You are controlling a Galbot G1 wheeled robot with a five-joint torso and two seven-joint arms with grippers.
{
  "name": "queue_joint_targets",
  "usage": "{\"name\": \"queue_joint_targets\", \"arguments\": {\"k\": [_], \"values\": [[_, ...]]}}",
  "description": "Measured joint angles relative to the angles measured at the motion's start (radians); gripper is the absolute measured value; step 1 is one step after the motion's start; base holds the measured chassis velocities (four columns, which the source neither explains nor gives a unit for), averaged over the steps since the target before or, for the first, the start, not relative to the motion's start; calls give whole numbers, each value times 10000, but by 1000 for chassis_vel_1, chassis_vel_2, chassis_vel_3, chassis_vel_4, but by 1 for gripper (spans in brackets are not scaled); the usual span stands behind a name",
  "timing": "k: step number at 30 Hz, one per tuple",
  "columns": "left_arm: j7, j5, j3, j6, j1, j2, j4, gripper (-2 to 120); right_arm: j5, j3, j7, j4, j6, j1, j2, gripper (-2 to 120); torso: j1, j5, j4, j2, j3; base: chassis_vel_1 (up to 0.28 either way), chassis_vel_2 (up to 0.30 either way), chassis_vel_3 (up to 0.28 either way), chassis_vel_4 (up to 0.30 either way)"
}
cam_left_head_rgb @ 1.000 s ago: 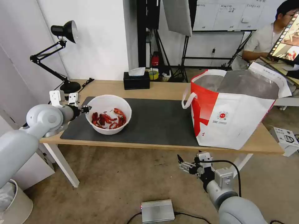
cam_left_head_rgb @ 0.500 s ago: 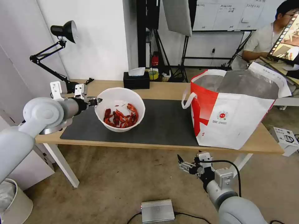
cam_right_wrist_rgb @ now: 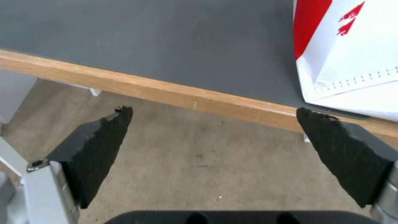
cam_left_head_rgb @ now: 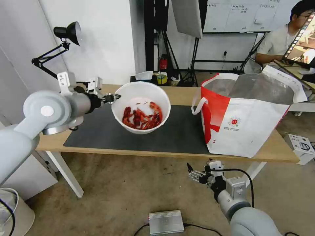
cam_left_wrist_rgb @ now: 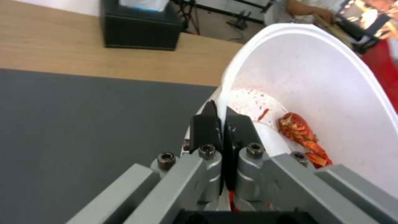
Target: Pick up the trash from the table and place it into the takeout bag.
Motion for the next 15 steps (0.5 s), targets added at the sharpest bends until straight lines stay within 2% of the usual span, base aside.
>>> {"name": "queue_joint_targets", "arguments": {"k": [9, 15], "values": [[-691, -996, 867, -83, -1179, -741, -98, 0, 0, 0, 0, 0, 0, 0, 0, 100, 0, 0, -1, 0, 0, 0, 0, 0, 0], [-731, -1067, 1296, -222, -1780, -1201, 161, 0, 0, 0, 0, 0, 0, 0, 0, 100, 0, 1, -1, 0, 0, 0, 0, 0, 0]]}}
